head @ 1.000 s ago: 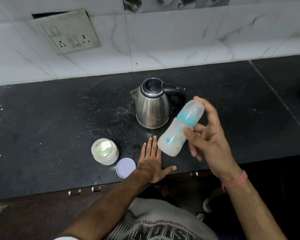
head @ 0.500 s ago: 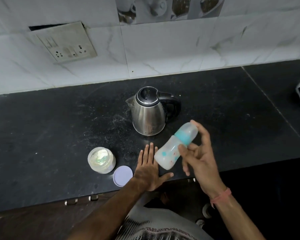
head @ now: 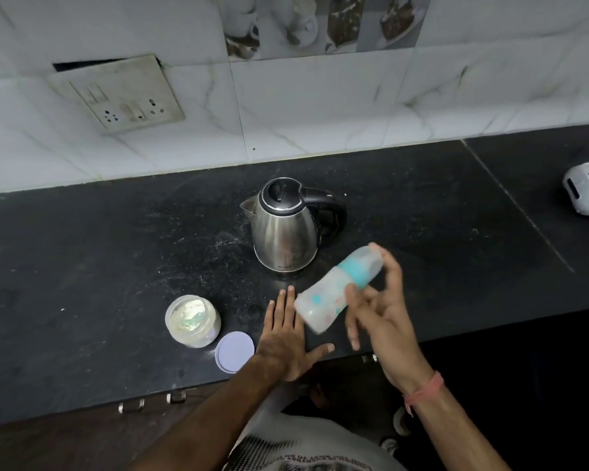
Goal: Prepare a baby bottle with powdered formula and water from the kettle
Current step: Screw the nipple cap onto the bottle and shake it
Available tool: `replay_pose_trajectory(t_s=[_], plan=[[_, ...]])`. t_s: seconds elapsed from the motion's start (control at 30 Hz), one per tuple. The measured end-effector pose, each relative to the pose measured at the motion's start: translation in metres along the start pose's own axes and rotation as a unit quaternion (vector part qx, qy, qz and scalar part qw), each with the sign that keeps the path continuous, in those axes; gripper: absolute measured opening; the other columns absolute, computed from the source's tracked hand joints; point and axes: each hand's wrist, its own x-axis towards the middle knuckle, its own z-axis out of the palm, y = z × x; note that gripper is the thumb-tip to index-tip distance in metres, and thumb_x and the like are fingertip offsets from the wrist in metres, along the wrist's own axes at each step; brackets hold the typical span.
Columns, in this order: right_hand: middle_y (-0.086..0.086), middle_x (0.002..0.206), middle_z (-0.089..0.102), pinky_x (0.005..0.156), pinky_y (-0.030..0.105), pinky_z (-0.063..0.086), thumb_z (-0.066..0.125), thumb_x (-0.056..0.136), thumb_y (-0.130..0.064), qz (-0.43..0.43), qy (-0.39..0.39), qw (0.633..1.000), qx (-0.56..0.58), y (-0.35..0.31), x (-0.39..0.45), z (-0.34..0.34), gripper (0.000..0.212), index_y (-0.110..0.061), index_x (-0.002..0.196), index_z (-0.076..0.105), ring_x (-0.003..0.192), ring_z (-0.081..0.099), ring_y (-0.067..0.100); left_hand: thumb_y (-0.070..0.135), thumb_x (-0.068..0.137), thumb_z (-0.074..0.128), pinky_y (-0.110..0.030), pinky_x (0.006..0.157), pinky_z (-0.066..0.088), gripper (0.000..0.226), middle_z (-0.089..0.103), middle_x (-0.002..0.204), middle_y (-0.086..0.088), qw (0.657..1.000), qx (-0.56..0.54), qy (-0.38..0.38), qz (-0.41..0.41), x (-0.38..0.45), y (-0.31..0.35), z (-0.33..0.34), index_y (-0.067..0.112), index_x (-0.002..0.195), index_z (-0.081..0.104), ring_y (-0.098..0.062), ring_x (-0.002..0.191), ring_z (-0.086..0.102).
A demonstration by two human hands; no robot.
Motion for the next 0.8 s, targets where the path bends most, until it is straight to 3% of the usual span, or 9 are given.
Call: replay_pose_trajectory(t_s=[0.07,0.2,0.3,0.37,0.47,0.53,0.6,0.73,0.8], plan=[[0.012,0.107,0.077,0.040,0.027,0.045,0.065,0.104,-0.020,-0.003,-0.005,1.000,0.022,-0.006,-0.007,0.005,0.070,-0.040,0.162,0.031,0.047,0.047,0.017,0.101,0.093,0.022,-0.052,0.136,-0.025,0.130,-0.034,0.185,-0.018,1.000,0.004,-0.006,0.003,-0.001,-0.001,-0.001,0.014,0.180,-0.021,-0.031,0.166,-0.042],[0.001,0.093,0.069,0.039,0.026,0.038,0.061,0.107,-0.031,-0.019,0.091,0.992,0.086,-0.015,0.003,0.002,0.061,-0.033,0.161,0.033,0.050,0.044,0.012,0.099,0.099,0.025,-0.055,0.139,-0.020,0.131,-0.036,0.183,-0.018,1.000,0.015,-0.003,-0.008,-0.001,0.002,-0.003,0.006,0.178,-0.023,-0.035,0.171,-0.035],[0.004,0.099,0.074,0.039,0.028,0.041,0.063,0.105,-0.024,-0.016,0.003,1.000,0.025,-0.013,-0.004,0.009,0.069,-0.041,0.163,0.030,0.047,0.045,0.016,0.106,0.088,0.010,-0.053,0.137,-0.024,0.134,-0.028,0.187,-0.017,1.000,0.006,-0.001,0.003,0.000,-0.002,0.001,0.012,0.181,-0.018,-0.036,0.172,-0.032],[0.006,0.104,0.076,0.039,0.029,0.042,0.064,0.104,-0.023,-0.022,-0.001,1.000,0.020,-0.011,-0.009,0.011,0.070,-0.044,0.162,0.031,0.047,0.044,0.018,0.110,0.078,-0.008,-0.053,0.137,-0.024,0.142,-0.025,0.188,-0.017,1.000,0.002,0.007,0.004,0.000,-0.003,0.003,0.014,0.181,-0.017,-0.036,0.172,-0.031],[0.002,0.106,0.075,0.040,0.027,0.042,0.063,0.106,-0.030,-0.017,0.068,0.996,0.045,-0.012,0.000,0.003,0.065,-0.043,0.161,0.031,0.049,0.044,0.014,0.103,0.094,0.014,-0.055,0.139,-0.019,0.133,-0.033,0.185,-0.019,1.000,0.011,0.001,-0.009,0.001,0.001,-0.002,0.006,0.178,-0.022,-0.035,0.171,-0.034],[0.004,0.110,0.076,0.040,0.028,0.043,0.065,0.105,-0.025,-0.007,0.029,0.999,0.020,-0.010,0.002,0.004,0.068,-0.045,0.160,0.030,0.049,0.046,0.016,0.099,0.099,0.025,-0.053,0.138,-0.023,0.130,-0.032,0.185,-0.019,1.000,0.009,-0.002,-0.003,-0.001,0.001,-0.002,0.008,0.179,-0.021,-0.035,0.171,-0.035],[0.009,0.114,0.076,0.039,0.030,0.043,0.066,0.103,-0.021,-0.012,-0.008,1.000,0.001,-0.005,-0.005,0.008,0.070,-0.047,0.159,0.031,0.048,0.046,0.020,0.098,0.099,0.028,-0.051,0.135,-0.028,0.128,-0.029,0.187,-0.018,1.000,0.001,0.001,0.004,-0.003,0.000,-0.003,0.012,0.180,-0.020,-0.034,0.171,-0.035],[0.004,0.112,0.075,0.040,0.028,0.042,0.062,0.107,-0.032,-0.009,0.095,0.994,0.055,0.000,0.003,0.004,0.062,-0.040,0.160,0.031,0.050,0.045,0.016,0.098,0.101,0.028,-0.053,0.138,-0.022,0.130,-0.037,0.183,-0.017,1.000,-0.005,-0.001,-0.002,-0.003,0.002,-0.005,0.007,0.177,-0.024,-0.034,0.171,-0.036],[0.005,0.113,0.076,0.040,0.028,0.044,0.062,0.108,-0.028,0.005,0.061,0.998,0.034,-0.001,0.003,0.003,0.064,-0.041,0.161,0.030,0.049,0.046,0.016,0.099,0.099,0.025,-0.053,0.138,-0.022,0.130,-0.039,0.182,-0.017,1.000,-0.007,-0.003,0.001,-0.002,0.000,-0.003,0.008,0.178,-0.025,-0.033,0.169,-0.039]])
